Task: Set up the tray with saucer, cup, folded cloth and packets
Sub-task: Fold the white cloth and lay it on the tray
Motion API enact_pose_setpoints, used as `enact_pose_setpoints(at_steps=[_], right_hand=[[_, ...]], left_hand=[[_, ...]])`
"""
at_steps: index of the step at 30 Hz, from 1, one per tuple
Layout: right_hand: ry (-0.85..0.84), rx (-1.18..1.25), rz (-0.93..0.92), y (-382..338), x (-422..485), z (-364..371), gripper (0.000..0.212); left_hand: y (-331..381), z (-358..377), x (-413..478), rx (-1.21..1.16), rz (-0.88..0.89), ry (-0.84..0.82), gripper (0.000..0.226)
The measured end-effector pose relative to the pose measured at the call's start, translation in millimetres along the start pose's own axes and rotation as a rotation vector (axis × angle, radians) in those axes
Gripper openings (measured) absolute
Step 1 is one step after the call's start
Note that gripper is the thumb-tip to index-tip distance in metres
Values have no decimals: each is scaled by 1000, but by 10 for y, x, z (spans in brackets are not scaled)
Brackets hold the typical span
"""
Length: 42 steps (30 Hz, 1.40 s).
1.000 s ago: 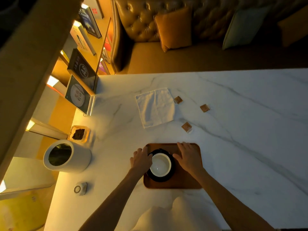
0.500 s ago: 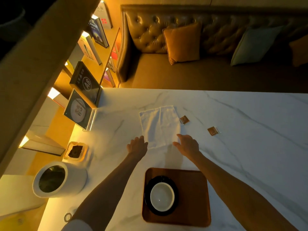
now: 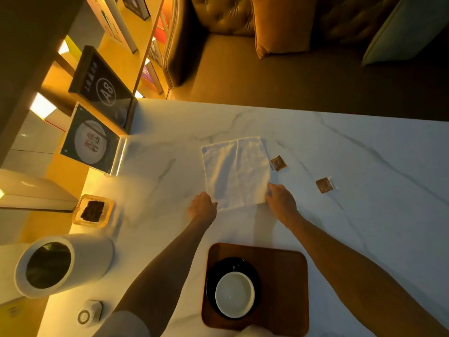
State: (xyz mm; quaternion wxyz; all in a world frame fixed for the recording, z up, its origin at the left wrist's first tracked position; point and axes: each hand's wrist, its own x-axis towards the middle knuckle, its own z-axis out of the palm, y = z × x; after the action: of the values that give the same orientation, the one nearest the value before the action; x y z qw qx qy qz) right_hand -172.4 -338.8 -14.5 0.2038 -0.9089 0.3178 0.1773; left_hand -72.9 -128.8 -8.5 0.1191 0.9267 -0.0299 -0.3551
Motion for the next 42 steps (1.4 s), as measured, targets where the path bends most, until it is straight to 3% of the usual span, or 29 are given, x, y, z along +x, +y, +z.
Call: enact_pose_setpoints(at_steps=[4,10,13,16,18,21,26,32,35,38,42], right_hand=[[2,-48,-66,61,-15,60,45],[-11,-179,-170,27,-110,136,37],[7,-130,-199,-100,-150,107,53],[37,-184,-456,-416,-160,-19,72],[25,-74,-611,-691,-181,-157,76],[56,154,-617,-995,-216,-426,64],[108,291,-649,-1244,-418,-930,46],[127,356,-715,-1615,-1038,-1623,31],[100,488,-772,-1808,-1441,-1972,22],[44,534,-848,-1897,-1859,-2313,22],[-13,503,-915,-1742,-2338,-2687,24]], left_hand=[[16,68,43,-114,-20,-33,35],[71,71,16,-155,33,-74,20],[137,3,-108,-250,175,-54,18],[249,-178,-234,-203,407,-17,5],[338,-346,-301,-125,535,4,13],[371,-695,-415,11,676,83,22],[257,-1350,-853,168,907,249,42],[251,-2131,-1638,-18,833,388,27],[204,-2535,-2062,-133,913,449,20],[103,-2961,-2460,-183,997,556,14],[-88,-3465,-2842,-322,971,675,14]])
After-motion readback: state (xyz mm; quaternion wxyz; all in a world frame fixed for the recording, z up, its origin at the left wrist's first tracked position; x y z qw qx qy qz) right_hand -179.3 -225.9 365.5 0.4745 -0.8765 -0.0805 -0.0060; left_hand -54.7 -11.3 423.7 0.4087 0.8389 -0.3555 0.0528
